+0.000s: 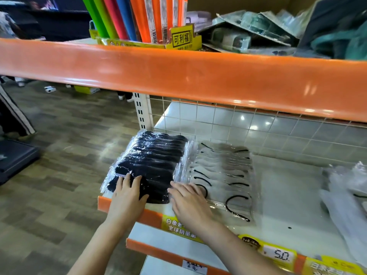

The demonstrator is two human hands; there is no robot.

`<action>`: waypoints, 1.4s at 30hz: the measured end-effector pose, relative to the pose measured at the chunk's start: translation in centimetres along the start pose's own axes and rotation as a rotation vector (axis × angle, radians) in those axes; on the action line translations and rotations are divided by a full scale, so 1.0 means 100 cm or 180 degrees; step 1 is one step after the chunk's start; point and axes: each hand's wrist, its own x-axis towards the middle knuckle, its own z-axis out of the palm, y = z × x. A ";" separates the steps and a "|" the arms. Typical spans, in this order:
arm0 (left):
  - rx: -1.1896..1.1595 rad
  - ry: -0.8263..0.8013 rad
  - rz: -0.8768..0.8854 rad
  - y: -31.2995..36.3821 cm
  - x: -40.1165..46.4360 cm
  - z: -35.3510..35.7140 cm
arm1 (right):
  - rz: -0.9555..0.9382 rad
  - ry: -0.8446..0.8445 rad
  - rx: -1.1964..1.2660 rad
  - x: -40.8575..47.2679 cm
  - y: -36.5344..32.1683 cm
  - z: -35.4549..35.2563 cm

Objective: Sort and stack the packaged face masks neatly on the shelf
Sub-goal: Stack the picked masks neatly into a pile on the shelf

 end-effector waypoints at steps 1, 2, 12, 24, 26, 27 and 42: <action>-0.0052 0.0119 0.0024 0.005 0.000 0.000 | -0.0022 -0.0027 -0.0020 0.000 -0.001 -0.002; -0.0152 0.0299 0.0103 0.010 -0.001 0.002 | -0.0033 -0.0017 -0.0019 0.000 -0.001 -0.003; -0.0683 0.0361 0.1459 0.111 -0.019 0.033 | 0.0736 0.0606 -0.0077 -0.031 0.042 -0.029; 0.0315 -0.0245 0.1834 0.157 -0.029 0.063 | 0.1380 -0.0058 0.0051 -0.080 0.093 -0.049; 0.0426 -0.0309 0.1802 0.156 -0.024 0.067 | 0.1435 -0.0199 0.0265 -0.080 0.093 -0.052; 0.0452 -0.0385 0.1759 0.156 -0.022 0.067 | 0.1439 -0.0178 0.0262 -0.080 0.094 -0.053; 0.0330 -0.0681 0.1679 0.156 -0.003 0.061 | 0.1476 -0.0373 0.0083 -0.070 0.107 -0.054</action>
